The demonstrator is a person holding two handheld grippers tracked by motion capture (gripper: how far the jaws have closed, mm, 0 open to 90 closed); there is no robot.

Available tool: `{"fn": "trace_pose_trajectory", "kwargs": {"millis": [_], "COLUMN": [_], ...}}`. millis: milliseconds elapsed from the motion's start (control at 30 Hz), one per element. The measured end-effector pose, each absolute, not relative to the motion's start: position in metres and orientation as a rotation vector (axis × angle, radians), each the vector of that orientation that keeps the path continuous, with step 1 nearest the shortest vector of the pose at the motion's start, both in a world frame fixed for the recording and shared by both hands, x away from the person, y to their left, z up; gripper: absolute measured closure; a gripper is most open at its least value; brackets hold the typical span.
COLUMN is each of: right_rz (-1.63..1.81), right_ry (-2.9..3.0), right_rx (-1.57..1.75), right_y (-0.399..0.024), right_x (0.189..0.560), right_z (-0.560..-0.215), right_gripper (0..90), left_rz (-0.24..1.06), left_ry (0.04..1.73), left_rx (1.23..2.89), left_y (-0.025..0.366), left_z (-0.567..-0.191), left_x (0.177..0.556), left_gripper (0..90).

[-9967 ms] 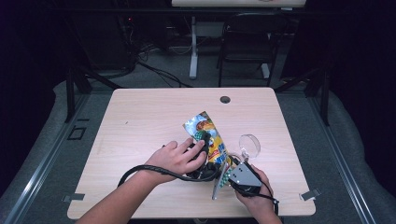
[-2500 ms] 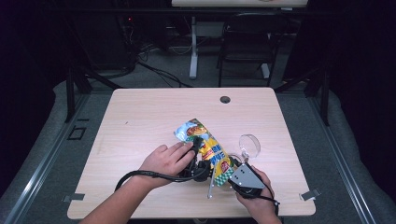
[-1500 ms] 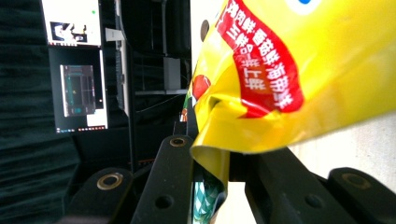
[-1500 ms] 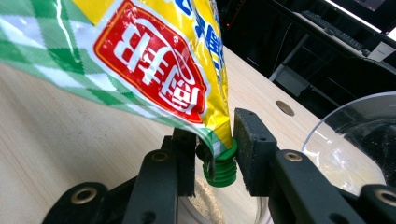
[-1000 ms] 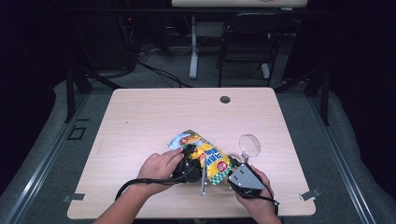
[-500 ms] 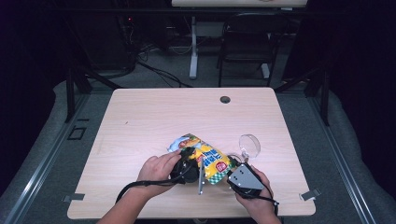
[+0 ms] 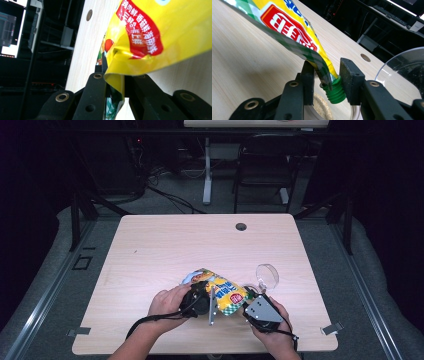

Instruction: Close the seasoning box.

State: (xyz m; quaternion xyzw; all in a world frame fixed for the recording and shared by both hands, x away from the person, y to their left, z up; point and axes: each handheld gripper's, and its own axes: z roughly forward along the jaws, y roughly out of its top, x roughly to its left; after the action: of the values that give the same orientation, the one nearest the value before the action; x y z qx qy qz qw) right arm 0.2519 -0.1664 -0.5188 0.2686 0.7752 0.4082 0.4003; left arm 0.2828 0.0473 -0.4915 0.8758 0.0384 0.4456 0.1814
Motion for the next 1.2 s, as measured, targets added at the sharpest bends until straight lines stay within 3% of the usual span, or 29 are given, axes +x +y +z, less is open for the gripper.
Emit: {"fn": "trace_pose_trajectory", "kwargs": {"millis": [600, 1200], "right_rz": [1.058, 1.085], "right_ry": [1.956, 1.951], "right_rx": [0.738, 0.768], "right_y": [-0.170, -0.173], "right_x": [0.255, 0.257], "right_z": [-0.521, -0.523], "right_gripper": [51.7, 50.1], "left_rz": [1.160, 1.028], "left_ry": [0.196, 0.305], "left_rx": [2.462, 2.431], "left_y": [0.054, 0.065], "left_z": [-0.501, -0.511], "left_x": [0.284, 0.289], "left_gripper": [86.9, 87.3]}}
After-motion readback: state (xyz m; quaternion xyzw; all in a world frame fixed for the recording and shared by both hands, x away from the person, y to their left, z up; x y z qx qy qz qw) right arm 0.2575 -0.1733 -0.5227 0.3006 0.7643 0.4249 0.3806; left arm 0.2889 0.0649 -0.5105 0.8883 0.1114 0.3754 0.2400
